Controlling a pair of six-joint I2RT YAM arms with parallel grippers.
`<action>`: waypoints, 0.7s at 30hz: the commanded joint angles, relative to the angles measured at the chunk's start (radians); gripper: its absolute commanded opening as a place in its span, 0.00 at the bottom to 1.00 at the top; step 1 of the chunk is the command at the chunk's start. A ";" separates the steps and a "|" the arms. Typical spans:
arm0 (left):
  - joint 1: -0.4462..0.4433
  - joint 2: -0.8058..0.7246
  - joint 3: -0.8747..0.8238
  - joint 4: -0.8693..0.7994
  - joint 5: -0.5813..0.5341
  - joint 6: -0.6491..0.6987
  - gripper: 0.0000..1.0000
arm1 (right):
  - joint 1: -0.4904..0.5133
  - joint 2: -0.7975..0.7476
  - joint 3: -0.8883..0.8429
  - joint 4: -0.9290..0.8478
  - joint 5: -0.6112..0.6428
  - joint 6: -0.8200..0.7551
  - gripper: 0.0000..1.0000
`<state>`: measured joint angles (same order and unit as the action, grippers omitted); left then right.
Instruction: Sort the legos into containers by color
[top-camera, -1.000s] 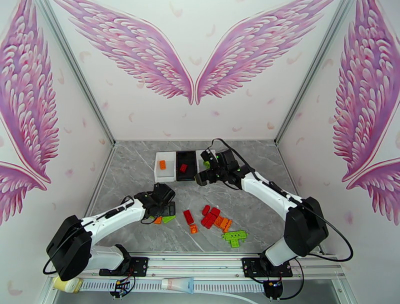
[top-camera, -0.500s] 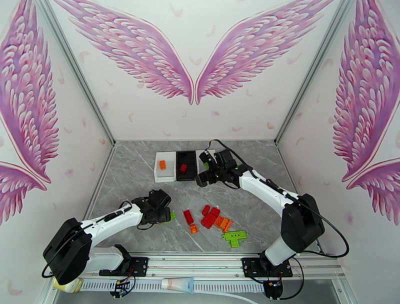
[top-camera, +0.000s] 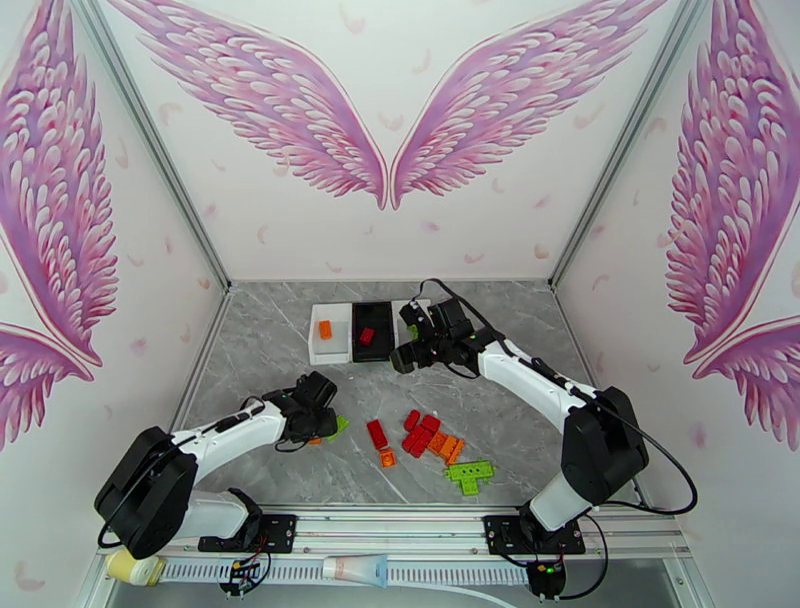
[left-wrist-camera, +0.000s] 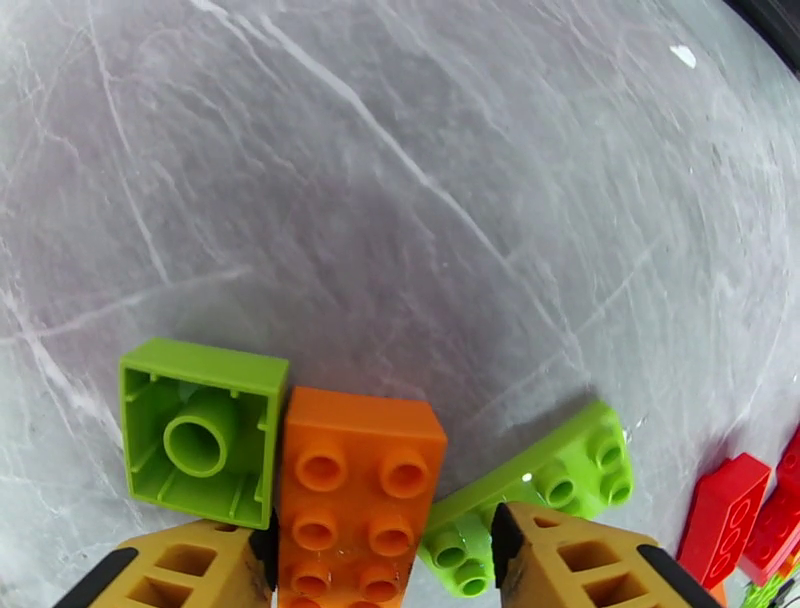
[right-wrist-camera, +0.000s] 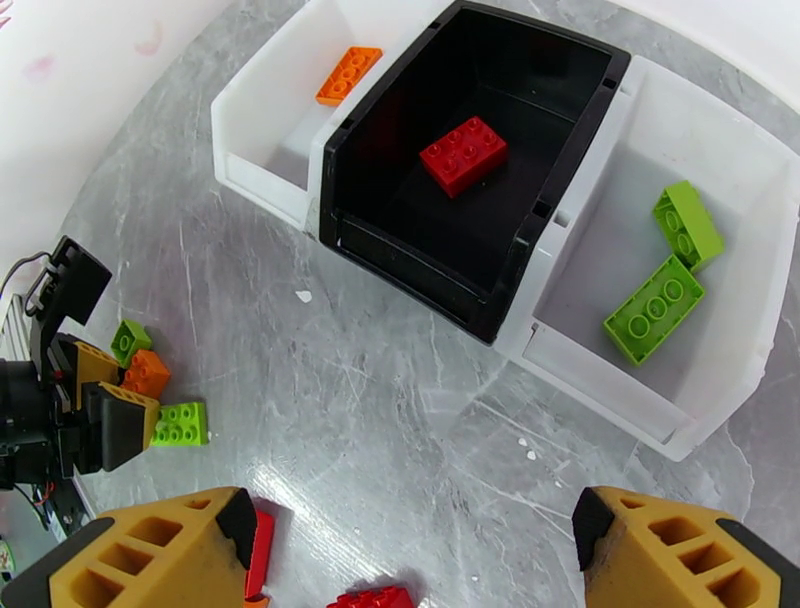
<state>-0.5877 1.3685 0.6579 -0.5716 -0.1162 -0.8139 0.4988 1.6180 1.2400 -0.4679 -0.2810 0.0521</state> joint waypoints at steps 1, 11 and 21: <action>0.015 0.017 0.005 -0.026 -0.013 0.010 0.55 | 0.009 0.012 0.016 -0.011 0.001 0.020 0.89; 0.010 -0.057 -0.034 -0.048 -0.038 -0.056 0.49 | 0.009 0.012 -0.003 0.010 0.002 0.041 0.89; 0.003 -0.111 -0.049 -0.084 -0.073 -0.067 0.61 | 0.009 0.011 -0.021 0.022 0.000 0.035 0.89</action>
<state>-0.5812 1.2739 0.6266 -0.6308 -0.1684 -0.8757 0.5003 1.6180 1.2366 -0.4633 -0.2810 0.0784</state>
